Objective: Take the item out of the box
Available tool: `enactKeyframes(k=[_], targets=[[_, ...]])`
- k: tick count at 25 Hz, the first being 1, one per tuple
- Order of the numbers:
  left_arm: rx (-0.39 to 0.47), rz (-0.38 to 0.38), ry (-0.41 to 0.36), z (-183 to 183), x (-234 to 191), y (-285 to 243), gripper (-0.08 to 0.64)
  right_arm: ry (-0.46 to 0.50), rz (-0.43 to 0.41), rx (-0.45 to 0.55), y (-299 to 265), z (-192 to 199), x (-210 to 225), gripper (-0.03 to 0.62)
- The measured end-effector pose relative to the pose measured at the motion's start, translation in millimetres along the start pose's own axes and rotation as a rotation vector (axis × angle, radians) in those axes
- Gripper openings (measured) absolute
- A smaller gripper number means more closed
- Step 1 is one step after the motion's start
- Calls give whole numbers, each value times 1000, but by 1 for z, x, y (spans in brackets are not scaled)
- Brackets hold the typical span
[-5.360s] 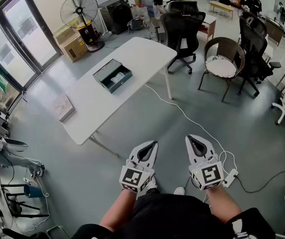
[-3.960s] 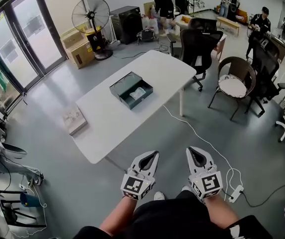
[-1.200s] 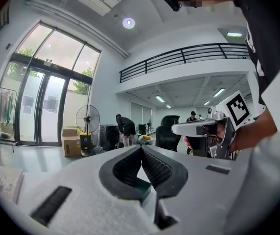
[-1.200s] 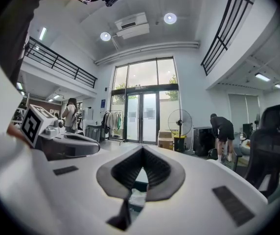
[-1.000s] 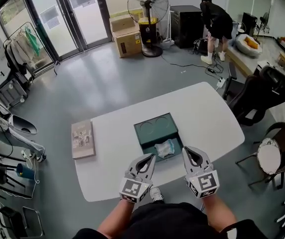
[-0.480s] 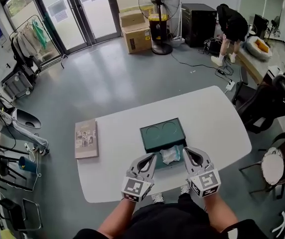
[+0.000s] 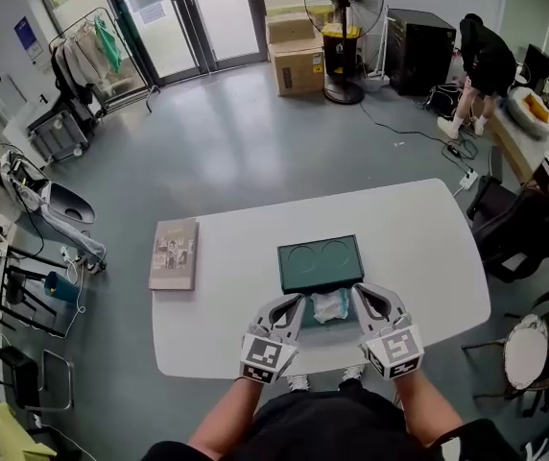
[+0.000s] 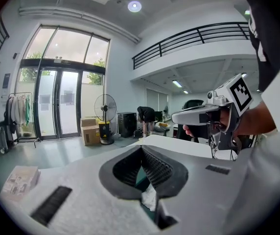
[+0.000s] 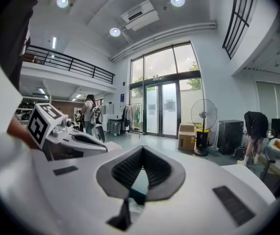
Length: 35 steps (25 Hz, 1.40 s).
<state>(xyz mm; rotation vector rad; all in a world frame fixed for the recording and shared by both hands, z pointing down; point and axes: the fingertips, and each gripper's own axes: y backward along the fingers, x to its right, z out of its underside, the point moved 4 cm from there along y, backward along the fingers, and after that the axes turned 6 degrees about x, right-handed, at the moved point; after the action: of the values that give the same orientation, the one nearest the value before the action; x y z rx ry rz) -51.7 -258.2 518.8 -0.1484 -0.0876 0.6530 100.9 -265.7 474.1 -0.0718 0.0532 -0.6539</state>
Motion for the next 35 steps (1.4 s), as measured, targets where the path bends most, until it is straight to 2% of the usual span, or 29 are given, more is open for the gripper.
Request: enactKeyframes(k=[3, 4, 5, 11, 15, 21, 27, 32, 35], targets=[[-11, -1, -24, 0, 5, -4, 12, -6, -16, 3, -2, 0, 6, 13], [-20, -3, -34, 1, 6, -5, 14, -9, -27, 2, -3, 0, 7, 49], [-31, -3, -43, 2, 7, -6, 12, -9, -36, 2, -4, 0, 7, 55], [-109, 13, -77, 26, 16, -22, 19, -3, -58, 14, -4, -3, 14, 52], [-186, 38, -87, 41, 19, -32, 65, 1, -62, 29, -5, -3, 20, 48], [-369, 124, -151, 79, 26, -50, 131, -7, -60, 38, -5, -1, 30, 48], [-545, 257, -223, 115, 40, -71, 194, -24, -65, 27, -5, 5, 41, 48], [-642, 321, -254, 140, 50, -89, 196, -32, -74, 25, -5, 10, 48, 42], [-682, 336, -252, 149, 50, -98, 195, -32, -70, 36, -5, 9, 52, 12]])
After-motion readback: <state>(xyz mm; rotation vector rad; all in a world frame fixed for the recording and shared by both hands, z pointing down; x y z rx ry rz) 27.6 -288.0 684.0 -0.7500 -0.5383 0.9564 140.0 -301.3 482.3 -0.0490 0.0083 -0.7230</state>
